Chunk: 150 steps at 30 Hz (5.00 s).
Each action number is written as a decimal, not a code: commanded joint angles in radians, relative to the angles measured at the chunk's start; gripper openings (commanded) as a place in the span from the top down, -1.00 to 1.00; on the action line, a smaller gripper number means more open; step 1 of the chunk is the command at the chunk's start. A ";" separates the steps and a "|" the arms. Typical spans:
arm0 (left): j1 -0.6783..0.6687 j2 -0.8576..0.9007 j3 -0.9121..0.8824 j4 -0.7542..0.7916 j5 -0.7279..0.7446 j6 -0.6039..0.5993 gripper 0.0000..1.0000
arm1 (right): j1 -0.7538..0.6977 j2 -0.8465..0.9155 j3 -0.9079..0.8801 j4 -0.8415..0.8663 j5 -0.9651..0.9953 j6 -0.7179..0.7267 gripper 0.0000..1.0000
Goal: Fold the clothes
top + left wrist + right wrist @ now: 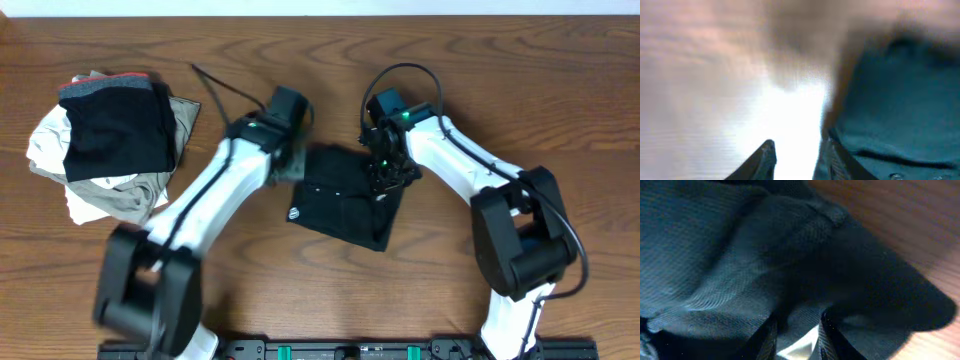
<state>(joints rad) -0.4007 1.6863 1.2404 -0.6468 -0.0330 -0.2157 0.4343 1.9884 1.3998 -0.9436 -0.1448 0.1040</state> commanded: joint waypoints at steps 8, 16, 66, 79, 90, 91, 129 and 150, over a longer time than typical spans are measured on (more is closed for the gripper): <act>0.014 -0.044 0.018 0.293 0.116 0.300 0.06 | 0.038 -0.277 0.018 -0.111 0.010 0.013 0.45; 0.014 0.141 0.018 0.387 0.278 0.302 -0.01 | 0.135 -0.274 -0.032 -0.130 -0.045 0.084 0.45; 0.018 0.030 0.008 -0.260 0.010 0.192 0.31 | 0.011 -0.319 -0.361 0.535 0.197 0.051 0.08; 0.019 -0.047 0.007 -0.244 0.089 0.163 0.33 | 0.124 -0.378 -0.318 0.295 -0.134 0.044 0.12; 0.018 -0.025 -0.061 -0.173 0.285 0.177 0.63 | 0.154 -0.137 -0.334 0.331 -0.120 0.052 0.28; 0.018 -0.025 -0.069 -0.170 0.286 0.177 0.63 | 0.148 -0.121 -0.334 0.334 -0.115 0.053 0.28; 0.025 0.196 -0.286 0.193 0.268 0.183 0.70 | 0.116 -0.088 -0.334 0.346 -0.088 0.056 0.27; 0.024 0.172 -0.285 -0.063 0.515 0.076 0.88 | 0.028 -0.088 -0.334 0.510 0.042 0.056 0.14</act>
<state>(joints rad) -0.3725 1.8175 1.0100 -0.7033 0.4999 -0.1352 0.4770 1.8622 1.0775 -0.4362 -0.2123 0.1596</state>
